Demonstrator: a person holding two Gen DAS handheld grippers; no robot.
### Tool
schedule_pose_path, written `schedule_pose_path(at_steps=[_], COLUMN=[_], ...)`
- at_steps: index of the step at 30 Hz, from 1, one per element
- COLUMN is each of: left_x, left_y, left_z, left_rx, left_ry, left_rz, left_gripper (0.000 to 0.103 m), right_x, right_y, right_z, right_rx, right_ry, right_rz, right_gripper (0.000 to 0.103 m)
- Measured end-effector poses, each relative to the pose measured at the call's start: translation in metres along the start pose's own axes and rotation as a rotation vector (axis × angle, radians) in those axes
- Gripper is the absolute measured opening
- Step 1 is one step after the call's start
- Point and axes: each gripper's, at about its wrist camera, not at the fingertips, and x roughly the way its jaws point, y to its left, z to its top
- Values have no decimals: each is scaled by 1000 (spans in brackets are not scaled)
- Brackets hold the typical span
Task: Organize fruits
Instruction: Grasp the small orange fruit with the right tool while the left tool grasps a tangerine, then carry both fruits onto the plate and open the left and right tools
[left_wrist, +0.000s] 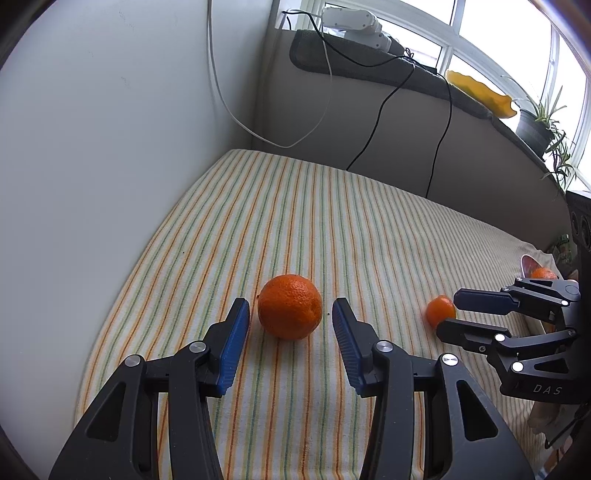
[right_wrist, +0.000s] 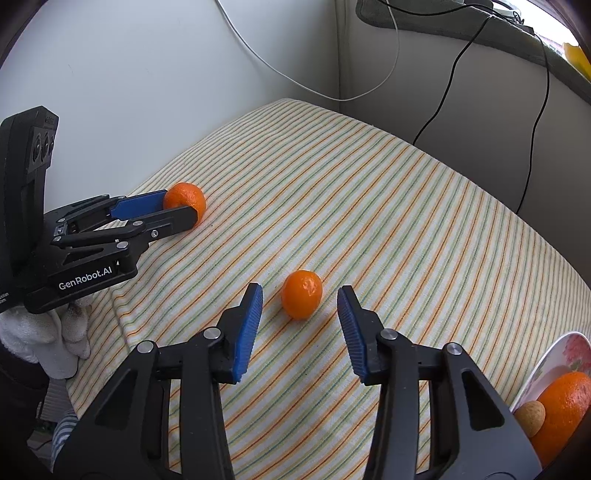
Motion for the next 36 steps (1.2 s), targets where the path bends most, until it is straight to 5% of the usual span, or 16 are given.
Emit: schedule_pose_path(at_steps=[4,16,23,36], left_x=[5,4,2,-19], left_y=[1,5,6,-14], left_z=[1,-2,-3,-5], left_rx=[-6,-21,-30,-21], left_ry=[16,8,0,-33], left_rz=[-7,-17,-16,-52], left_gripper=[35,34,34,34], right_x=[2,9,4,-75], right_y=[4,5,3,-12], right_z=[-2,-1,-2,-33], right_rx=[-1,-6,-7,32], right_ry=[5,23,7,-100], right_rz=[-2,-2,-6,22], right_gripper=[41,26,25,25])
